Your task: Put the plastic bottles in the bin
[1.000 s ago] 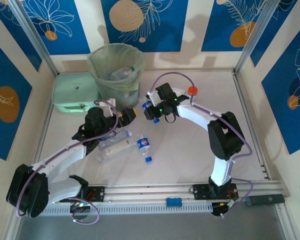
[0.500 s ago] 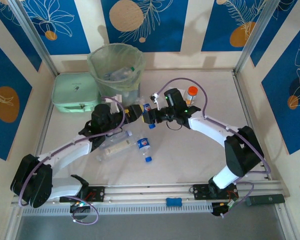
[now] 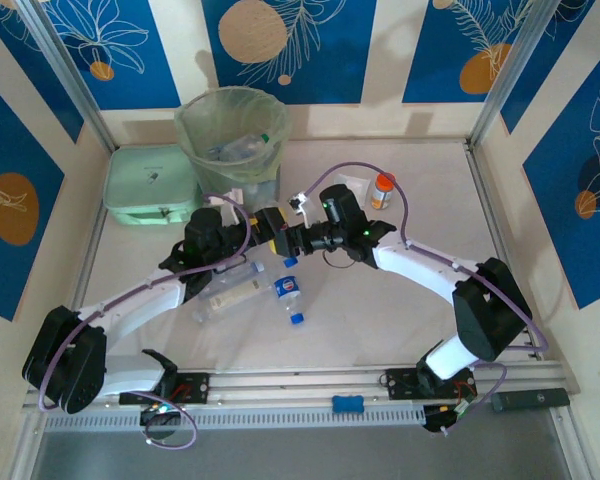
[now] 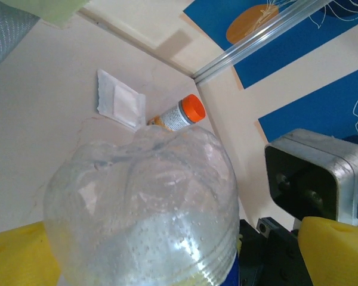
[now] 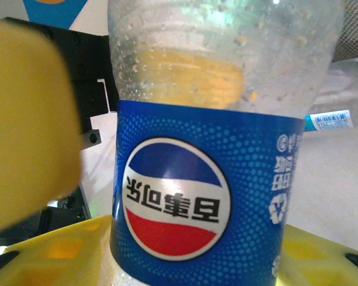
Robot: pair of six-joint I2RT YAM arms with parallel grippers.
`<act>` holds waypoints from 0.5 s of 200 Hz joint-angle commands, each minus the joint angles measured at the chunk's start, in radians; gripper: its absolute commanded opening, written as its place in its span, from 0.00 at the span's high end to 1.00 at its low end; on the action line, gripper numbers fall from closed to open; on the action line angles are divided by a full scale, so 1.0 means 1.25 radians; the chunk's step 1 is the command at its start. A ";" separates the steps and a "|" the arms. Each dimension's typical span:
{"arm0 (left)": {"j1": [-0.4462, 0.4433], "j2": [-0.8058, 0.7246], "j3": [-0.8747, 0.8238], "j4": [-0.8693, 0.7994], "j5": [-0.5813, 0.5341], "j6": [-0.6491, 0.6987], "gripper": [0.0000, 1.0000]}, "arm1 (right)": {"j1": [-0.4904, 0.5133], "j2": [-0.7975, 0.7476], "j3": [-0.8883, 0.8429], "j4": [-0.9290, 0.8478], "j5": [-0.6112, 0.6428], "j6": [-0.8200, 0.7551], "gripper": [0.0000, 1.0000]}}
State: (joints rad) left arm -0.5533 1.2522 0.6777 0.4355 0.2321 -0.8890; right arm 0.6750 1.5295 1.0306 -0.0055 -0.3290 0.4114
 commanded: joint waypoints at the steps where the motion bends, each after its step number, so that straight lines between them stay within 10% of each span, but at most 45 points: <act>1: -0.008 -0.013 -0.011 0.033 -0.027 -0.012 0.08 | 0.008 -0.027 -0.012 0.043 -0.034 0.022 0.52; 100: -0.008 -0.016 -0.038 0.052 -0.049 -0.032 0.47 | 0.029 -0.023 -0.012 0.082 -0.047 0.035 0.52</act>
State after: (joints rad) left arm -0.5568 1.2457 0.6483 0.4732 0.1993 -0.9356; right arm 0.7033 1.5219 1.0168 0.0643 -0.3553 0.4465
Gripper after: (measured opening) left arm 0.589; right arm 0.518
